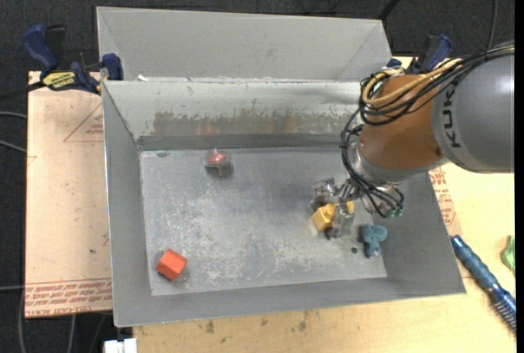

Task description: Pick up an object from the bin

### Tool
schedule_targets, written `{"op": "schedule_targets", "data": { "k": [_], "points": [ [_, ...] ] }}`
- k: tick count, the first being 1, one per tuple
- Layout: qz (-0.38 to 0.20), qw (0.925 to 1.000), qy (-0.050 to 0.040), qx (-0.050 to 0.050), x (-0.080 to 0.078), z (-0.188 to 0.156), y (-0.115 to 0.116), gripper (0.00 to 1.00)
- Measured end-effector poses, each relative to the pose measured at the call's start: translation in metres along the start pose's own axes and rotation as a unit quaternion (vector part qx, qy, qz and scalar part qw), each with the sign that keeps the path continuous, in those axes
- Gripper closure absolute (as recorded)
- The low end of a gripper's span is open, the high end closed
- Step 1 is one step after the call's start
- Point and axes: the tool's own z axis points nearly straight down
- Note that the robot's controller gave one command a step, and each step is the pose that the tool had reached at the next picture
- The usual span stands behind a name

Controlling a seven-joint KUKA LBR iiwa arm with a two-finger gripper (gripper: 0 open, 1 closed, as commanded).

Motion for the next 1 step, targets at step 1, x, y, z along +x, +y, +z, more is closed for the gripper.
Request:
{"op": "schedule_targets", "data": {
  "k": [1],
  "points": [
    [-0.008,1.0000,-0.0044,0.002,-0.0063,-0.1295,-0.0132,1.00]
  ]
}}
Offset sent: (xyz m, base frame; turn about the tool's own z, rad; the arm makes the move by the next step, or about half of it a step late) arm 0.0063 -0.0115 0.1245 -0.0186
